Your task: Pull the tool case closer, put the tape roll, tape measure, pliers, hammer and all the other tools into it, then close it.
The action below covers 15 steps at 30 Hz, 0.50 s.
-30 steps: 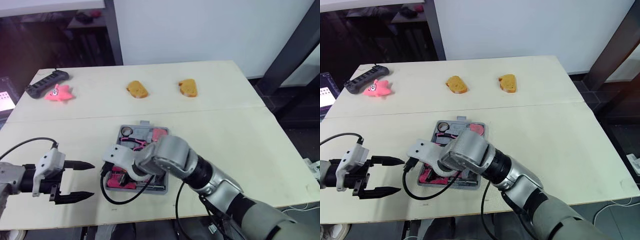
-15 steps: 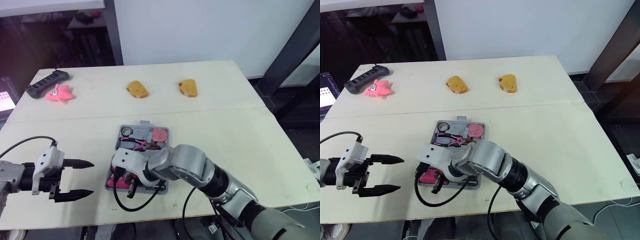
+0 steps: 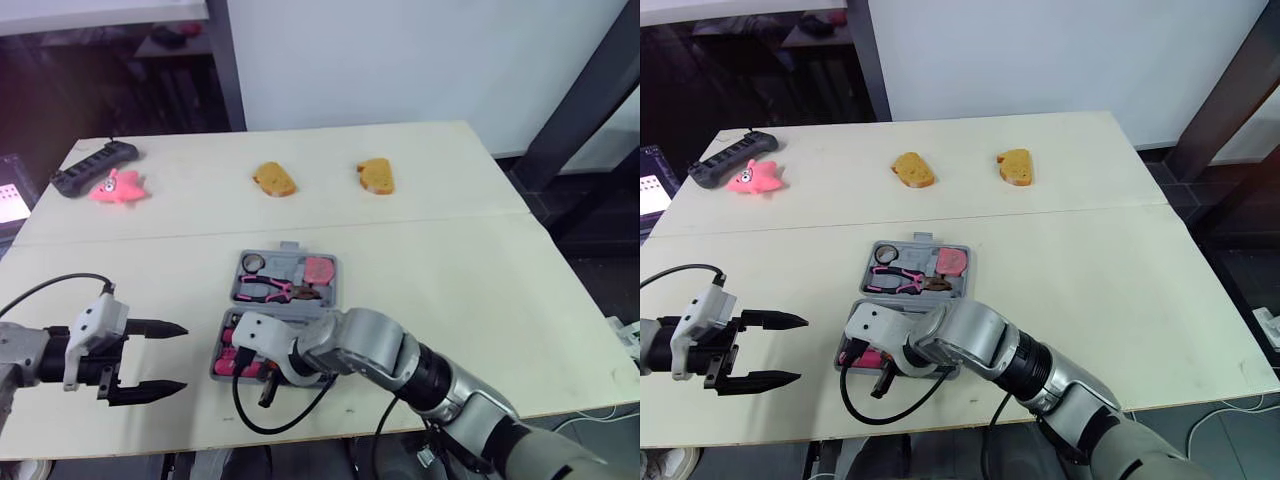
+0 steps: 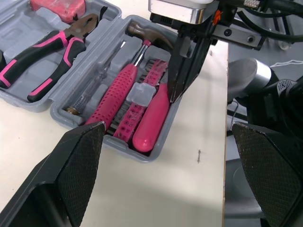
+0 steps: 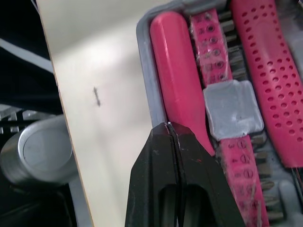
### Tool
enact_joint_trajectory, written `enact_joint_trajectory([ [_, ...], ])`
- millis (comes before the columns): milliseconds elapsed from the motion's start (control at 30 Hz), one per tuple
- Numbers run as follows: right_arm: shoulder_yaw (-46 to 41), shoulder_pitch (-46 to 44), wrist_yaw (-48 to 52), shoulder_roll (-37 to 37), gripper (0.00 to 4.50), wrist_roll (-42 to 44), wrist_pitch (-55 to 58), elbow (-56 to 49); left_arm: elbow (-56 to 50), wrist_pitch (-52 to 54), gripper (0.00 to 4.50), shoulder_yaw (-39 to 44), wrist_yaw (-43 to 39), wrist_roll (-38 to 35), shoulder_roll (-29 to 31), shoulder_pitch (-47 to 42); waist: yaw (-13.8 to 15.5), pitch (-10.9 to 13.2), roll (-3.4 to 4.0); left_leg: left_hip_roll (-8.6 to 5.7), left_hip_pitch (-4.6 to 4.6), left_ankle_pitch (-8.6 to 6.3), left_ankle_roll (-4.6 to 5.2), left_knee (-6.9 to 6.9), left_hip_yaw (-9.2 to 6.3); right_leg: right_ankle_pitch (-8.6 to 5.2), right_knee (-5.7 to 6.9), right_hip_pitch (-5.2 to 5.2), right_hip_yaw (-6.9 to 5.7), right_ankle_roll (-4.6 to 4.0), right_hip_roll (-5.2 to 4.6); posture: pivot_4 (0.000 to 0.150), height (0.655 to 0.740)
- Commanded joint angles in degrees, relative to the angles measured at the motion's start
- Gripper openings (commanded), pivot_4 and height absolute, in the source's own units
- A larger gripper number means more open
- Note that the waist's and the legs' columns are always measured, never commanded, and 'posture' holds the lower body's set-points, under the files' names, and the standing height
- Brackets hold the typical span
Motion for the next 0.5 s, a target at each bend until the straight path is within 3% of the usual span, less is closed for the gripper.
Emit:
enact_joint_trajectory([
  [33,2.2,2.4,-0.4,-0.7,0.03,-2.4,0.0,3.4,-1.0,0.1,4.50,0.3,-0.2,-0.3,0.5,0.4,0.0,0.0,0.00,0.00,0.02,0.00,0.00,0.00,0.00,0.00,0.00,0.02,0.00,0.00,0.00,0.150,0.7400],
  [267,-0.1,3.0,2.4,0.0,0.03,-1.2,-0.1,-0.1,-1.2,0.1,4.50,0.3,0.0,-0.1,0.4,0.8,0.0,0.0,0.02,0.00,0.13,0.00,0.00,-0.01,0.00,0.00,0.00,0.12,0.00,0.00,0.02,0.150,0.7400],
  [500,-7.5,4.1,10.8,-4.9,0.03,0.2,-14.7,-12.5,-0.4,0.3,4.50,-0.4,1.2,0.0,-0.3,0.1,0.3,0.0,0.00,0.00,-0.04,0.00,0.00,0.01,-0.01,0.00,-0.03,0.03,-0.01,0.01,-0.01,0.150,0.7400],
])
